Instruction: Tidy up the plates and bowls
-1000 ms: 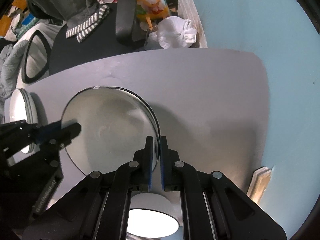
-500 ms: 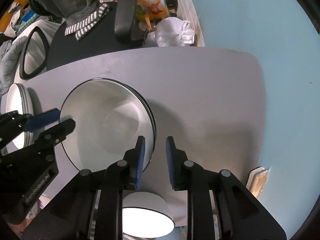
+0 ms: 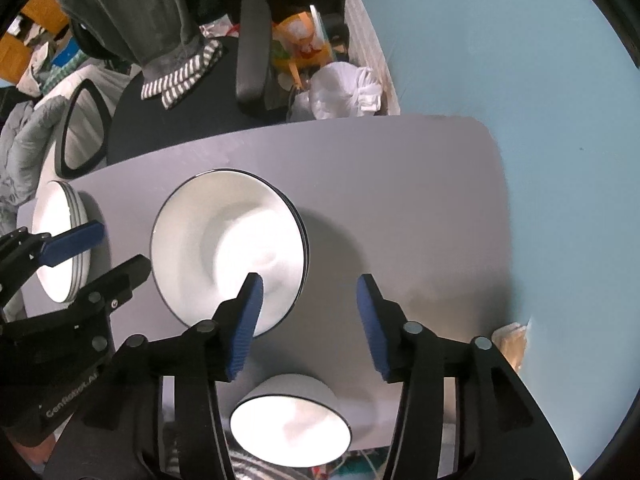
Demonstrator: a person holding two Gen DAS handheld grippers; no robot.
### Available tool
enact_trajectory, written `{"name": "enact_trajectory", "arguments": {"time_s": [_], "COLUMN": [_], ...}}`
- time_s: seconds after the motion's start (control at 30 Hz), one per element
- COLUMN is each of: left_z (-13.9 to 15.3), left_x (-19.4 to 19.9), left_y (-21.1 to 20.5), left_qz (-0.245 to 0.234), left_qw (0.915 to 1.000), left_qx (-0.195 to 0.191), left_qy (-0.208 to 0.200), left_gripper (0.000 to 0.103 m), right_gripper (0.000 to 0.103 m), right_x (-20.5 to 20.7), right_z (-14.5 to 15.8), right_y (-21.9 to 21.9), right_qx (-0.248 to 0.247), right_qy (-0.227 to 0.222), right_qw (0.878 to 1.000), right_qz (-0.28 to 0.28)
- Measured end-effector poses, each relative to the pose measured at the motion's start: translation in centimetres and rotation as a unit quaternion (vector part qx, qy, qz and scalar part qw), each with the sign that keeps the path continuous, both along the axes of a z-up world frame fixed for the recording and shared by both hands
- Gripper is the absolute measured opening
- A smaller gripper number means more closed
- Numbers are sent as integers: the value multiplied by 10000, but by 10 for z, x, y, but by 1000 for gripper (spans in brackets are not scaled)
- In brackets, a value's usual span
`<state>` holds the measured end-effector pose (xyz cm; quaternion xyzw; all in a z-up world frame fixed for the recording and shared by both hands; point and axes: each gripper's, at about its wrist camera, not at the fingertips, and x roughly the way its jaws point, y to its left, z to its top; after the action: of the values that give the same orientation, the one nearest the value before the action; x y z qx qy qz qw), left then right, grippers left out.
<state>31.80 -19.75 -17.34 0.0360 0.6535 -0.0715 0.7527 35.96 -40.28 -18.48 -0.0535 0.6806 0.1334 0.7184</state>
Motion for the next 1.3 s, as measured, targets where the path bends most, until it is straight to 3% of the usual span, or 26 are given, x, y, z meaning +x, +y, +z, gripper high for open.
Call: {"name": "enact_trajectory", "arguments": {"time_s": [0.13, 0.2, 0.67, 1.3], "left_z": [17, 22, 32, 19], "left_x": [-10, -14, -64, -125], "left_y": [2, 4, 11, -5], "left_qz": [55, 52, -124, -530], "left_qw": [9998, 9997, 9994, 9979], "left_qx": [-127, -154, -240, -365], "left_qy": [-122, -190, -231, -14], "left_gripper": [58, 64, 66, 66], "right_gripper": [53, 58, 59, 59], "right_x": [-9, -15, -68, -137], "right_z": [14, 20, 52, 43], "right_y": [0, 0, -11, -64], "right_qx": [107, 125, 43, 32], "right_qy": [-92, -160, -411, -282], "right_qw": [9999, 9998, 9989, 9946], "right_qz": [-42, -63, -212, -994]}}
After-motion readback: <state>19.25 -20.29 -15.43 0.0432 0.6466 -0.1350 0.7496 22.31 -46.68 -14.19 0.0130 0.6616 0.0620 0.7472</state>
